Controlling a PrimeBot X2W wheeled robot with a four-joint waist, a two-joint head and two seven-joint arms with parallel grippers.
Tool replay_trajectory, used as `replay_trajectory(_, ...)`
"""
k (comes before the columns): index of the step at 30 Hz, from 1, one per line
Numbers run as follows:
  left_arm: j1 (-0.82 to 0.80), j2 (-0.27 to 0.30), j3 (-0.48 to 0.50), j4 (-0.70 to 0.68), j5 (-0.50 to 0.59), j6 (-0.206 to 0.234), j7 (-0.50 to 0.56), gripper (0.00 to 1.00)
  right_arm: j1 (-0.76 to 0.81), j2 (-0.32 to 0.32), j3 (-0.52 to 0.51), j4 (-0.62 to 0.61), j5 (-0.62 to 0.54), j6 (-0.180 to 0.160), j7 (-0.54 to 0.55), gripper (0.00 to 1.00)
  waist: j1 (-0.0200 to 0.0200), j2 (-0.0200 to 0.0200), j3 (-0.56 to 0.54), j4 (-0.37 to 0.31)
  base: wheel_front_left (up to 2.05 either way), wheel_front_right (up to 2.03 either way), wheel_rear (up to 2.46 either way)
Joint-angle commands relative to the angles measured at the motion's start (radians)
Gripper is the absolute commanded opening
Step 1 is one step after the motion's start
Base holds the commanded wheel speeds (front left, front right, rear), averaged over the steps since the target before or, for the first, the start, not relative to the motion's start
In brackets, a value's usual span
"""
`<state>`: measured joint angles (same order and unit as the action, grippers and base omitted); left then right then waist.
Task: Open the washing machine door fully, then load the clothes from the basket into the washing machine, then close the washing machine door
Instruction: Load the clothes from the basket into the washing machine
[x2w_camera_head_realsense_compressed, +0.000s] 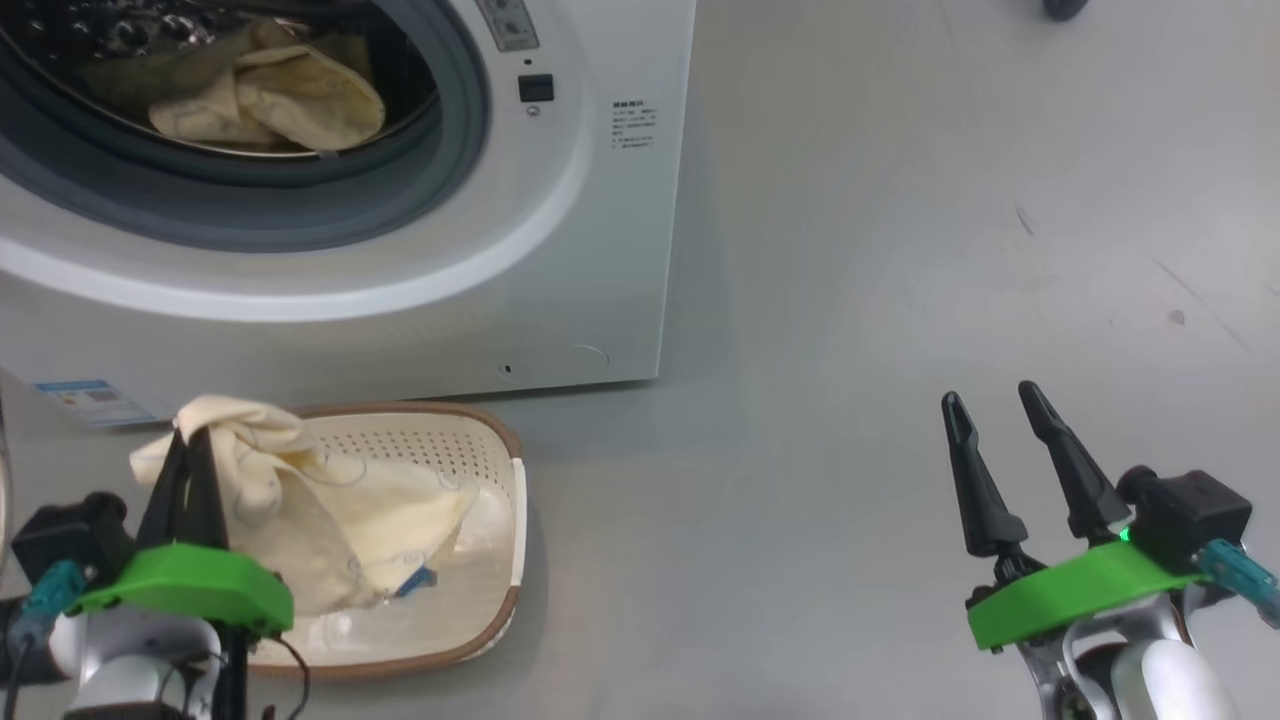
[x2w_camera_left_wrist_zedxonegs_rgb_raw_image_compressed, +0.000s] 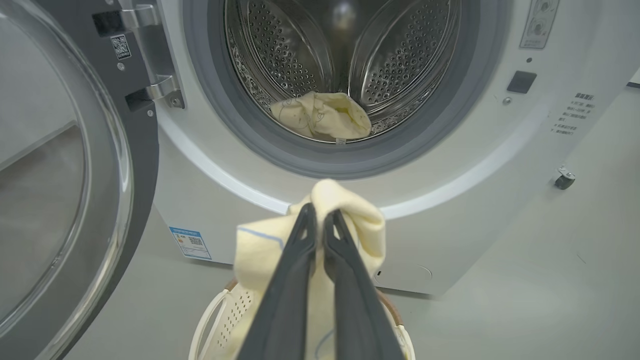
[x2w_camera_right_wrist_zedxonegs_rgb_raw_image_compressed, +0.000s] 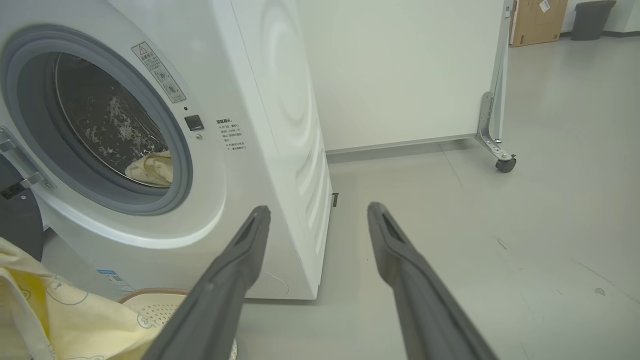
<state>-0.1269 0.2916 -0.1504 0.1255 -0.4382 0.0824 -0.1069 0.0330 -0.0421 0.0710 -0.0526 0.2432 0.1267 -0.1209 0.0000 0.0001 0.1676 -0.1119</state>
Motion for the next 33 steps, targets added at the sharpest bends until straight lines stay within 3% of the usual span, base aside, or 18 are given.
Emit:
replay_trajectory(1, -0.091, 0.047, 0.048, -0.003, -0.009, -0.014, 0.009, 0.0, -0.059, -0.008, 0.028, -0.032, 0.011, 0.004, -0.022, 1.0, 0.0, -0.0001, 0.049, -0.034, 0.0, 0.0, 0.0)
replay_trajectory(16, -0.506, 0.201, 0.091, 0.237, -0.086, -0.123, 0.188, 0.0, -0.178, -0.008, 0.098, 0.037, 0.088, 0.004, -0.122, 1.0, 0.0, -0.0001, 0.292, -0.162, 0.0, 0.0, 0.0)
replay_trajectory(33, -0.997, 0.378, 0.072, 0.363, -0.102, -0.177, 0.447, 0.0, -0.28, -0.008, 0.15, 0.034, 0.189, 0.004, -0.141, 1.0, 0.0, -0.0001, 0.51, -0.262, 0.0, 0.0, 0.0)
